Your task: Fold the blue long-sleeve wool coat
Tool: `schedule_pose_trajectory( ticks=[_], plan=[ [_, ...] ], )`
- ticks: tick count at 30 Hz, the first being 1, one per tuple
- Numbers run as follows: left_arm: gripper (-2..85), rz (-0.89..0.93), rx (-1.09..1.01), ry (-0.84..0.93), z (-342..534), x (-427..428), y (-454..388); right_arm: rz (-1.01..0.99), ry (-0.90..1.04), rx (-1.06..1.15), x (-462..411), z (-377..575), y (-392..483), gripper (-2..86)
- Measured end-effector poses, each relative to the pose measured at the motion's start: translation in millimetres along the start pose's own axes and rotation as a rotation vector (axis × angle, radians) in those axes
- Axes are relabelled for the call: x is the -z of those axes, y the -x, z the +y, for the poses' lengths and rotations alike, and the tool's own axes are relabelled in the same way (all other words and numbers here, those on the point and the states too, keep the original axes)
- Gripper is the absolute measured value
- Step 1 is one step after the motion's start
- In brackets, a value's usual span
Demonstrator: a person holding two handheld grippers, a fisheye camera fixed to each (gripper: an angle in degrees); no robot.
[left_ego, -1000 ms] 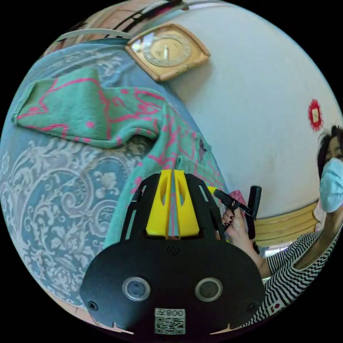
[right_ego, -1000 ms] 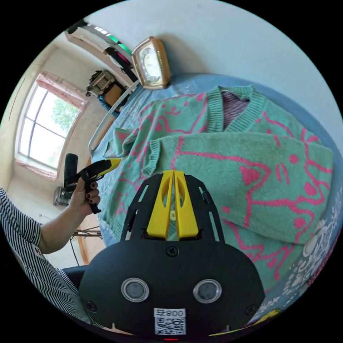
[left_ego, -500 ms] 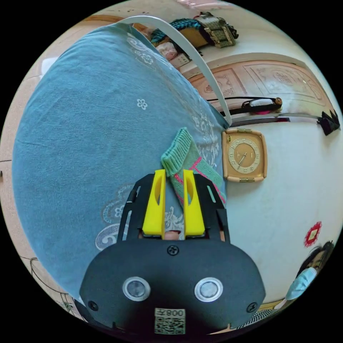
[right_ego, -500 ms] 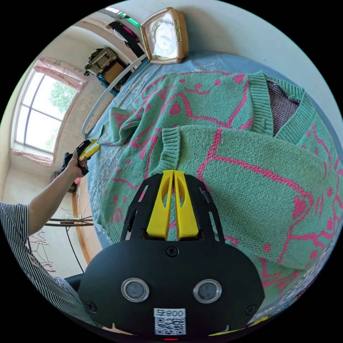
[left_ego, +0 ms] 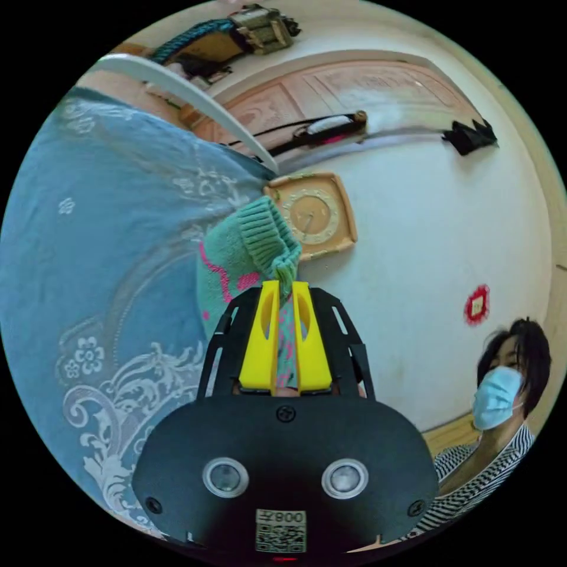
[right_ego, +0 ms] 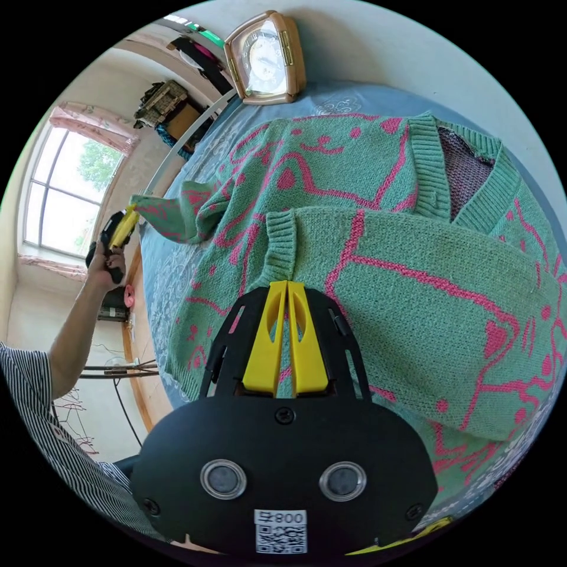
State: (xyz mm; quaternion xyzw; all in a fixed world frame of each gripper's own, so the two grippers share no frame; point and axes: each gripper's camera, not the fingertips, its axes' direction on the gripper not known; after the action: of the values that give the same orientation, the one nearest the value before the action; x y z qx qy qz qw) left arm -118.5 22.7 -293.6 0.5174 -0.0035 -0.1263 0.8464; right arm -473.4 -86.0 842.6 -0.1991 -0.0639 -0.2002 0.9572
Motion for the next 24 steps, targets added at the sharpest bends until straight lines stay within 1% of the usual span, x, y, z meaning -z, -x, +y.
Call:
schedule_pose_trajectory(
  ticks=[2, 3, 4, 5, 6, 7, 8, 11, 16, 19, 21, 24],
  plan=[
    [3.1, 0.078, -0.183, 0.136, 7.0, -41.5, -58.8, -0.049, -0.069, -0.026, 15.0, 11.5, -13.3, 1.0],
    [3.1, 0.088, -0.229, 0.177, 11.9, -53.7, -73.5, -0.139, -0.123, -0.05, 27.1, 19.7, -25.3, 1.6],
    [3.1, 0.085, -0.318, 0.258, 24.3, -77.4, -99.6, -0.265, -0.181, -0.07, 38.2, 27.9, -39.3, 2.3],
    [3.1, 0.059, -0.393, 0.337, 39.9, -100.9, -122.1, -0.327, -0.209, -0.083, 42.7, 31.9, -46.9, 3.1],
    [3.1, 0.048, -0.423, 0.374, 48.1, -112.3, -131.6, -0.434, -0.254, -0.108, 49.3, 39.2, -62.1, 4.7],
    [3.1, 0.033, -0.475, 0.447, 64.4, -134.0, -147.6, -0.517, -0.285, -0.118, 53.5, 45.6, -76.0, 5.6],
    [3.1, 0.01, -0.513, 0.503, 79.9, -152.6, -160.8, -0.54, -0.296, -0.12, 55.1, 48.5, -82.4, 6.0],
    [3.1, -0.03, -0.58, 0.586, 110.3, -186.7, -189.3, -0.609, -0.326, -0.146, 55.4, 62.1, -113.4, 7.9],
    [2.9, -0.123, -0.68, 0.657, 139.9, -220.7, -235.1, -0.685, -0.297, -0.255, 26.5, 87.5, -171.0, 10.7],
    [2.9, -0.177, -0.751, 0.673, 150.3, -237.3, -266.8, -0.706, -0.284, -0.312, 10.0, 99.4, -196.1, 10.8],
    [2.9, -0.21, -0.804, 0.677, 156.0, -247.0, -287.4, -0.685, -0.259, -0.336, -0.9, 102.6, -208.0, 10.4],
    [3.0, -0.275, -0.887, 0.689, 165.3, -264.8, -320.6, -0.756, -0.206, -0.336, -20.9, 100.5, -223.8, 8.7]
  ],
)
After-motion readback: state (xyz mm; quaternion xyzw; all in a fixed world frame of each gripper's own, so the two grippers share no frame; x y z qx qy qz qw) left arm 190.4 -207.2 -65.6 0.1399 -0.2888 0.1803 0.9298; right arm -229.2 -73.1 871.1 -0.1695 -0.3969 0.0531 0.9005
